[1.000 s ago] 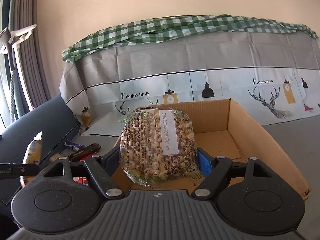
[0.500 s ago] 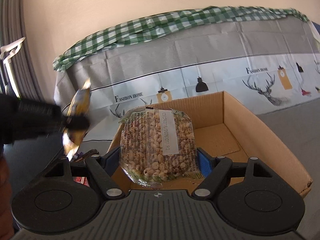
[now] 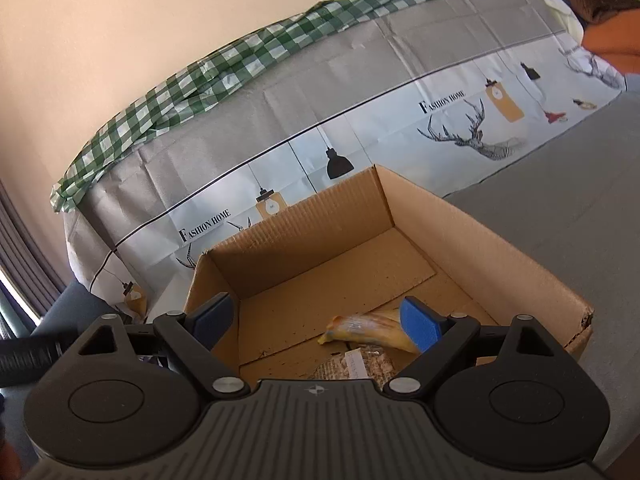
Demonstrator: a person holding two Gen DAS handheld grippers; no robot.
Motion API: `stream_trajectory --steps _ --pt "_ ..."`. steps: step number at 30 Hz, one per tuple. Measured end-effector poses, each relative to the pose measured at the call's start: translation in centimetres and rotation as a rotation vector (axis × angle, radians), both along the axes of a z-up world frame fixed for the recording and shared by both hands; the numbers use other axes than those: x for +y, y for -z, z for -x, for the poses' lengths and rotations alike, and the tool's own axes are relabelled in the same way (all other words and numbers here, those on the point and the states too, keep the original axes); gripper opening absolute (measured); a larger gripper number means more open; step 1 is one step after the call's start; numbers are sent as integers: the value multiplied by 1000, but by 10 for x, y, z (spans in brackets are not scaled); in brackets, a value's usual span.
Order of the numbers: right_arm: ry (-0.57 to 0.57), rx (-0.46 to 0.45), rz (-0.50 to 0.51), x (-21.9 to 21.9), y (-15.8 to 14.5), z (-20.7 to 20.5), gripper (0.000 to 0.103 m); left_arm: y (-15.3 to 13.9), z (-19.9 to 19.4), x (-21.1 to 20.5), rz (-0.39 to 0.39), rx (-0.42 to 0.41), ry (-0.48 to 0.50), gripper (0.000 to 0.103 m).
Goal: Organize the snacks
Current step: 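Carry both snacks over the cardboard box and open both grippers to drop them, then move both open grippers back to the snack pile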
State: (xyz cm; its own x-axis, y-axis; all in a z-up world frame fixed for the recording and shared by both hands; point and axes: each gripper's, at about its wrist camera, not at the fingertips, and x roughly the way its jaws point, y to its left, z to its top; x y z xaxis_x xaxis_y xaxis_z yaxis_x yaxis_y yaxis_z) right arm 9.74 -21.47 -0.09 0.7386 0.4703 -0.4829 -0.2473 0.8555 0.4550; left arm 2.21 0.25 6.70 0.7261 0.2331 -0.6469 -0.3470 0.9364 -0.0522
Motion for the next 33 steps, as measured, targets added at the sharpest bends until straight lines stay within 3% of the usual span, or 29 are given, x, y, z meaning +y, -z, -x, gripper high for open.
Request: stream_trajectory --steps 7,23,24,25,26,27,28,29,31,33 --pt "-45 -41 68 16 -7 11 91 10 28 35 -18 127 -137 74" --pt "-142 -132 229 70 -19 55 91 23 90 92 60 128 -177 73" --pt "-151 -137 236 74 -19 58 90 25 94 97 65 111 -167 66" --pt "-162 -143 241 78 -19 60 89 26 98 103 74 89 -152 51" --pt "-174 -151 243 81 -20 63 82 28 103 113 84 61 -134 42" --pt "-187 -158 241 85 -21 66 77 30 108 122 92 43 -122 24" --pt "-203 -165 237 88 -22 68 66 32 113 134 103 26 -120 14" --pt "-222 -173 229 90 -22 70 51 34 119 146 116 7 -126 12" --pt "-266 -194 215 96 -25 76 39 37 130 170 139 -42 -140 11" --pt "-303 -229 214 104 -27 83 37 43 139 186 154 -86 -158 11"
